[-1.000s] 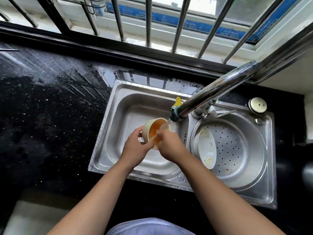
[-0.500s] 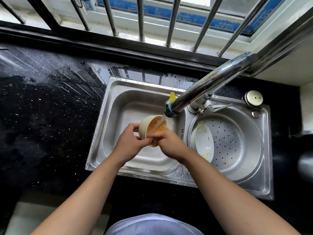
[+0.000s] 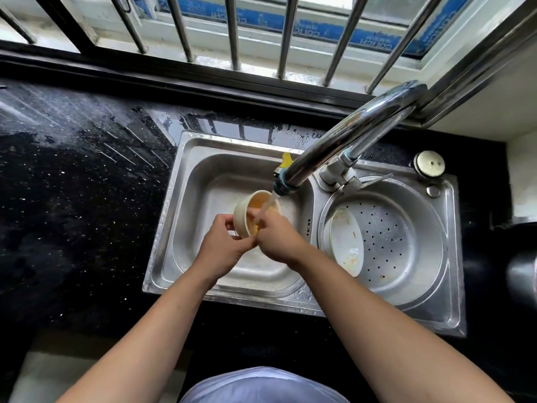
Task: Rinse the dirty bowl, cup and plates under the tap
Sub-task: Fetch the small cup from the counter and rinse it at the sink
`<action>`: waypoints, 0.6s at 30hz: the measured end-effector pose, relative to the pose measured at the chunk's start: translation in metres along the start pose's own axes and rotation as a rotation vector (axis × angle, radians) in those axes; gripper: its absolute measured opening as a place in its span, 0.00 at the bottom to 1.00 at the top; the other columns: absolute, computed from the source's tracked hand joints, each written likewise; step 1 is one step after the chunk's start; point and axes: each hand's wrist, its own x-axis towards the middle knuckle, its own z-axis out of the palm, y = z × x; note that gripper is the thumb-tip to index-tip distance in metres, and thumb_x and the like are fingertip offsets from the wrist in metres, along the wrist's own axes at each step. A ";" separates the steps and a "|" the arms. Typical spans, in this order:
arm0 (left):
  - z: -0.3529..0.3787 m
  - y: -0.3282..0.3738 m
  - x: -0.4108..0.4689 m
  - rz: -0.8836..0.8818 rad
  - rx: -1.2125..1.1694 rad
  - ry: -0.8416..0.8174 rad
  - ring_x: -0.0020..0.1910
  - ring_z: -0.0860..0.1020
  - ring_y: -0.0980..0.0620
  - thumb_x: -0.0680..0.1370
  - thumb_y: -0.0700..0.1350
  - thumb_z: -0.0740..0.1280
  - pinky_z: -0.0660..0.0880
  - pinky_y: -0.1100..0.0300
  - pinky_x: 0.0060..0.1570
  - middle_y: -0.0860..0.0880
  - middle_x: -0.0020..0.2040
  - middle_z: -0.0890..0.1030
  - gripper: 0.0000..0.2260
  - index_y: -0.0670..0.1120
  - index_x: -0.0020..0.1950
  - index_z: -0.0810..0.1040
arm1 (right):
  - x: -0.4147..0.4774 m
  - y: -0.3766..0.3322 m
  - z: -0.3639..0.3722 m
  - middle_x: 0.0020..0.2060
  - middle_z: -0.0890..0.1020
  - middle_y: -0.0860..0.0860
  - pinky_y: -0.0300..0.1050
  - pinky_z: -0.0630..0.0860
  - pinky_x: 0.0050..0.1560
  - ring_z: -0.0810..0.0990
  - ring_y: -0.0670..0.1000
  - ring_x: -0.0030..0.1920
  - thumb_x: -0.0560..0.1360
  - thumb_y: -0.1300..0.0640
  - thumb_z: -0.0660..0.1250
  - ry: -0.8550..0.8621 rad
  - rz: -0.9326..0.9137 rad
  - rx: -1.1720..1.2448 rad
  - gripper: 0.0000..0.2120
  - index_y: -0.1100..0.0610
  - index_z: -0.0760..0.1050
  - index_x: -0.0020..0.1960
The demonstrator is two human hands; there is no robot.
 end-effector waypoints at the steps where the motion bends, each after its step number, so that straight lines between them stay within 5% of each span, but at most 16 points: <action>1: -0.003 -0.001 0.002 -0.003 -0.004 0.005 0.45 0.87 0.59 0.59 0.60 0.80 0.77 0.59 0.47 0.57 0.55 0.83 0.29 0.56 0.56 0.74 | -0.004 0.003 0.001 0.54 0.87 0.52 0.50 0.79 0.59 0.82 0.55 0.58 0.74 0.66 0.61 -0.043 0.008 0.020 0.19 0.54 0.84 0.58; 3: -0.009 -0.004 0.004 0.002 -0.003 -0.006 0.47 0.88 0.56 0.59 0.56 0.80 0.80 0.56 0.51 0.55 0.58 0.83 0.30 0.55 0.57 0.75 | -0.002 0.010 -0.004 0.55 0.87 0.55 0.53 0.78 0.62 0.81 0.56 0.58 0.72 0.68 0.61 -0.015 0.081 -0.035 0.19 0.55 0.86 0.54; 7: -0.006 -0.004 0.000 0.022 0.039 -0.047 0.45 0.87 0.57 0.57 0.58 0.80 0.80 0.57 0.48 0.56 0.56 0.83 0.30 0.56 0.56 0.74 | 0.006 0.005 -0.001 0.56 0.84 0.55 0.44 0.77 0.46 0.81 0.54 0.49 0.73 0.66 0.61 0.122 0.101 -0.164 0.14 0.53 0.81 0.52; 11: -0.008 -0.004 0.005 -0.013 -0.014 0.043 0.44 0.85 0.59 0.58 0.61 0.79 0.78 0.58 0.47 0.55 0.53 0.84 0.29 0.55 0.54 0.75 | -0.004 0.009 0.002 0.58 0.86 0.52 0.53 0.76 0.67 0.82 0.55 0.62 0.72 0.68 0.59 -0.066 0.022 -0.032 0.25 0.51 0.84 0.61; 15: -0.010 -0.011 0.010 -0.063 -0.113 0.022 0.56 0.85 0.49 0.58 0.57 0.81 0.81 0.47 0.60 0.49 0.56 0.83 0.30 0.52 0.56 0.77 | -0.018 0.026 -0.021 0.52 0.87 0.51 0.49 0.78 0.64 0.84 0.50 0.55 0.68 0.66 0.58 0.357 0.120 0.003 0.23 0.55 0.86 0.56; 18: -0.006 -0.013 0.012 -0.129 -0.277 -0.014 0.54 0.87 0.44 0.59 0.52 0.82 0.83 0.44 0.60 0.40 0.58 0.84 0.30 0.46 0.57 0.77 | -0.031 0.035 -0.023 0.52 0.86 0.49 0.41 0.74 0.56 0.81 0.49 0.53 0.72 0.66 0.60 0.442 0.190 -0.057 0.20 0.53 0.83 0.56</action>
